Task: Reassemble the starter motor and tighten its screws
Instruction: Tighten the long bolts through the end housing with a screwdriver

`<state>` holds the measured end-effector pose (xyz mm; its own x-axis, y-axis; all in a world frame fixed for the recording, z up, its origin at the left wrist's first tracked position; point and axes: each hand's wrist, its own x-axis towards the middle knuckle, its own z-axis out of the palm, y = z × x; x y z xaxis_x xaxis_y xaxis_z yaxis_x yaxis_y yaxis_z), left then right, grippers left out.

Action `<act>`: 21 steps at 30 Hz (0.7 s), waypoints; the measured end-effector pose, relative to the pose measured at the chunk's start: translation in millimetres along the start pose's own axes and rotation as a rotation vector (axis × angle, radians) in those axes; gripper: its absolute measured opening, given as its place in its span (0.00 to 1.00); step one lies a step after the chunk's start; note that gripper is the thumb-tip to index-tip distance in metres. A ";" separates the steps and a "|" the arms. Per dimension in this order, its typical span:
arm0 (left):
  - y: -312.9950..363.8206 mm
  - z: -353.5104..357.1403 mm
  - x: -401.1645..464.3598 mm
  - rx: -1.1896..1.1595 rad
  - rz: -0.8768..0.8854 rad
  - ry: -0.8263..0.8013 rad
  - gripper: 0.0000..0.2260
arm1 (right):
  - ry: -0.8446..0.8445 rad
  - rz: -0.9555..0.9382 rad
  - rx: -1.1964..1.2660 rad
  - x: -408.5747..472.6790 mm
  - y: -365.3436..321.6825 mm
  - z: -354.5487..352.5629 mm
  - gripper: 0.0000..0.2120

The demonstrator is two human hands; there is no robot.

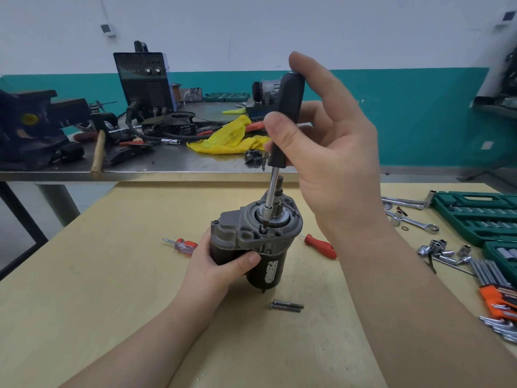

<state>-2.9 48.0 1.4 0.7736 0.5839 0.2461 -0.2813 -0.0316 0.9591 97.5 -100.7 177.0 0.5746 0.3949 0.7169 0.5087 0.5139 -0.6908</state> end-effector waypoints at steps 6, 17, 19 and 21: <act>1.2 0.8 0.0 -0.005 0.004 0.004 0.34 | -0.020 0.038 0.060 -0.1 -4.8 -3.9 0.19; -4.3 -2.3 1.2 0.019 0.008 0.000 0.34 | -0.036 0.048 0.061 0.7 -3.1 -4.6 0.19; -4.1 -2.6 1.3 0.019 0.014 -0.003 0.34 | 0.000 0.022 0.018 1.5 -3.3 -4.0 0.20; -3.7 -2.6 1.2 0.019 0.019 -0.011 0.34 | 0.035 -0.002 -0.034 2.5 -2.2 -3.4 0.21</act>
<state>-2.4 50.9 -2.2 0.7747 0.5739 0.2653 -0.2847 -0.0580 0.9568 100.0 -103.4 180.0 0.5952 0.3666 0.7151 0.5309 0.4886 -0.6924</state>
